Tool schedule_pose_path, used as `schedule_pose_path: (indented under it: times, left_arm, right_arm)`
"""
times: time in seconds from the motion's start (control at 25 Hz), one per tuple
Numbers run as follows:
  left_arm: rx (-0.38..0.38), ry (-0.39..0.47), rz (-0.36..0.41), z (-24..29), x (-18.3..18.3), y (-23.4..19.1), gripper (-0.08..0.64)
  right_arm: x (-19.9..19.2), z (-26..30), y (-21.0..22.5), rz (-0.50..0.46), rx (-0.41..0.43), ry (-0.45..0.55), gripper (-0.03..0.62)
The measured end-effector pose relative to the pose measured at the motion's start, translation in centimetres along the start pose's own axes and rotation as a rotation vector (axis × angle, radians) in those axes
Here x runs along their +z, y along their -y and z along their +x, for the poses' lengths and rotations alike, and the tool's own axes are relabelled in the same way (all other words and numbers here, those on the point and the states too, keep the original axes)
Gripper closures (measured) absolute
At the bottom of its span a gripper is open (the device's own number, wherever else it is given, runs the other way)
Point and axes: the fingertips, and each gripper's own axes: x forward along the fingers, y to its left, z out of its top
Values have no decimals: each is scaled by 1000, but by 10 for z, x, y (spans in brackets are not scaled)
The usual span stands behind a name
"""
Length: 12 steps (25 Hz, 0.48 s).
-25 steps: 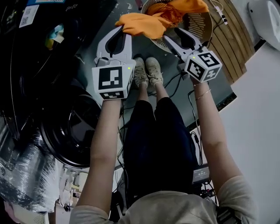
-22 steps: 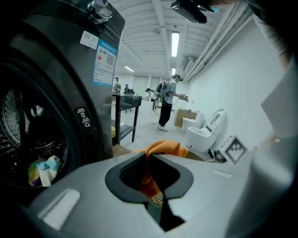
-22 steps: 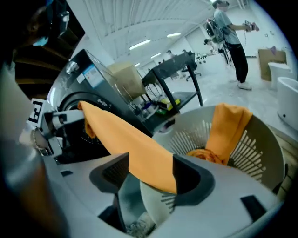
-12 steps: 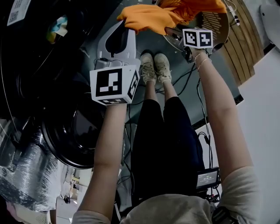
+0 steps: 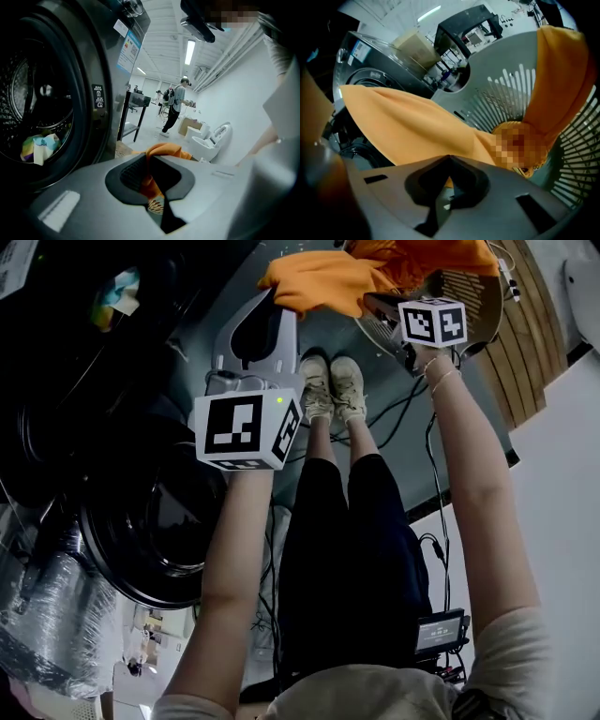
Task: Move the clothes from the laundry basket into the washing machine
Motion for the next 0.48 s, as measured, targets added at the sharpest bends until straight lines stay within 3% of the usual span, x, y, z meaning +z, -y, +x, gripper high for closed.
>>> schedule_pose_path:
  times: [0.12, 0.2, 0.24, 0.28, 0.32, 0.48]
  left_arm:
    - [0, 10, -21, -5, 4, 2, 526]
    - [-4, 26, -18, -10, 11, 5, 526]
    - [0, 27, -15, -12, 13, 6, 526]
    - [6, 25, -12, -13, 14, 5, 526]
    - [14, 23, -12, -14, 14, 5, 526]
    - [37, 22, -19, -16, 14, -1, 526]
  right_arm:
    - [9, -21, 0, -28, -26, 82, 586]
    - [6, -25, 11, -49, -83, 74, 583]
    - [3, -23, 17, -54, -103, 53, 554]
    - [1, -19, 21, -56, -111, 33, 445]
    - [-1, -15, 24, -56, -110, 18, 383]
    - [-1, 5, 28, -108, -96, -5, 323]
